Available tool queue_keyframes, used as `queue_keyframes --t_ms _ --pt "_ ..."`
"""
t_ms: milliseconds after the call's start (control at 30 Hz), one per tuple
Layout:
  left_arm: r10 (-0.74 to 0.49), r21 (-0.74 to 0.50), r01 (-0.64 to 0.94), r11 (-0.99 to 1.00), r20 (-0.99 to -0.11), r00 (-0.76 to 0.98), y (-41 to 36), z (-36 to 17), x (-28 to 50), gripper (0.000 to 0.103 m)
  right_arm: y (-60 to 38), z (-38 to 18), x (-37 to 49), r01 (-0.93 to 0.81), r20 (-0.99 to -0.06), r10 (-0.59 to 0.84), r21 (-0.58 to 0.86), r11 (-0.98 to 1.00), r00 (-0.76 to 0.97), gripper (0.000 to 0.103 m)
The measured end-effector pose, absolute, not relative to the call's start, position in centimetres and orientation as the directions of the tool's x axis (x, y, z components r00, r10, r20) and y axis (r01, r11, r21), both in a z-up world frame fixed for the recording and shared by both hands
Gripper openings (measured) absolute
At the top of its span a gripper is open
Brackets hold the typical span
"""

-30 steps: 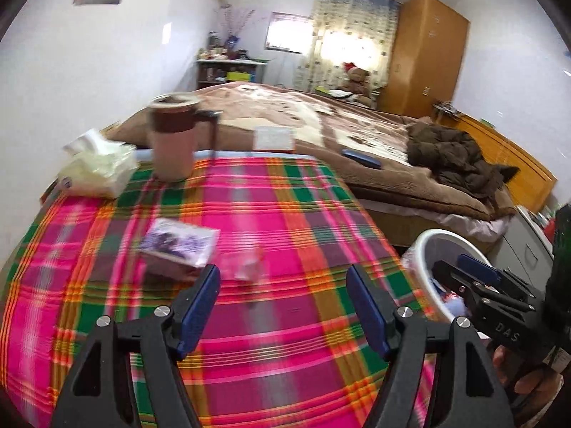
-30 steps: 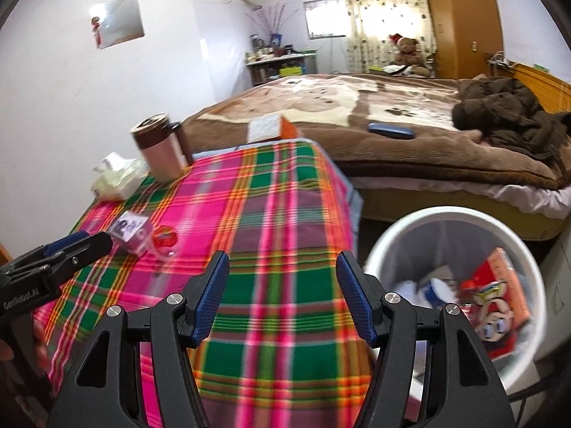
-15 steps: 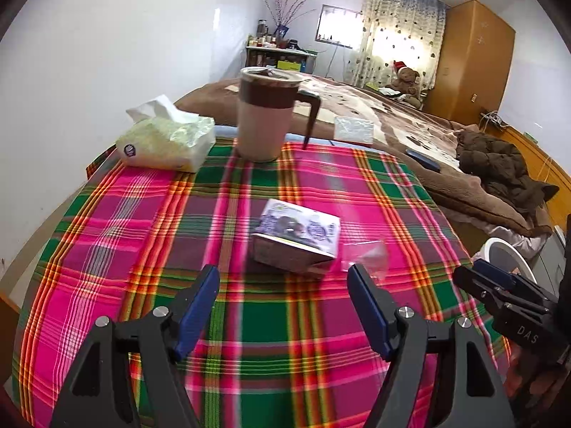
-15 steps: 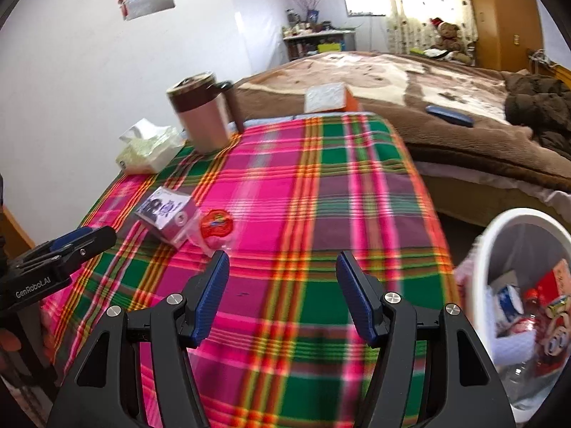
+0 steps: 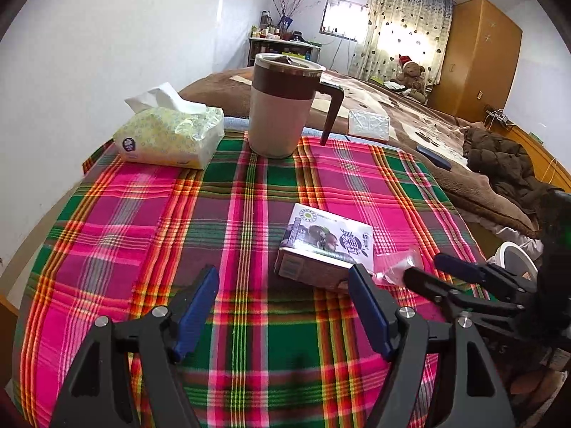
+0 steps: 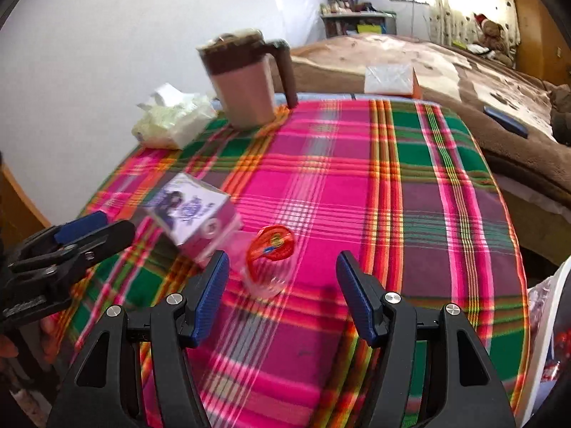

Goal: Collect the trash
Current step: 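Grasp the purple milk carton with the left gripper while the right gripper grasps the clear plastic cup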

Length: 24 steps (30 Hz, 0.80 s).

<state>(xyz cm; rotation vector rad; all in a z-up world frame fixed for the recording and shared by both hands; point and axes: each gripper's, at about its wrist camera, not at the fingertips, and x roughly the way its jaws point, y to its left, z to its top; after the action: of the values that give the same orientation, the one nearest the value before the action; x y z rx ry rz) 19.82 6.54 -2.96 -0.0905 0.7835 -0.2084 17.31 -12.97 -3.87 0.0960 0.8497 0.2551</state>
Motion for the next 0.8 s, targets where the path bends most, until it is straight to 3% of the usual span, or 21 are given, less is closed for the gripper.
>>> queue_keyframes --t_ms 333,800 --pt "-0.257 -0.147 0.218 0.965 -0.708 0.658 4.6 -3.5 21.9 0.084 -15.7 -4.3 18.7 -0.040 -0.752 0.145 0.156 0.987 0.644 0.064" --pt "-0.231 -0.107 0.232 0.967 -0.757 0.612 3.2 -5.8 24.3 0.087 -16.4 -4.0 19.8 -0.073 -0.726 0.189 0.188 0.979 0.661 0.064"
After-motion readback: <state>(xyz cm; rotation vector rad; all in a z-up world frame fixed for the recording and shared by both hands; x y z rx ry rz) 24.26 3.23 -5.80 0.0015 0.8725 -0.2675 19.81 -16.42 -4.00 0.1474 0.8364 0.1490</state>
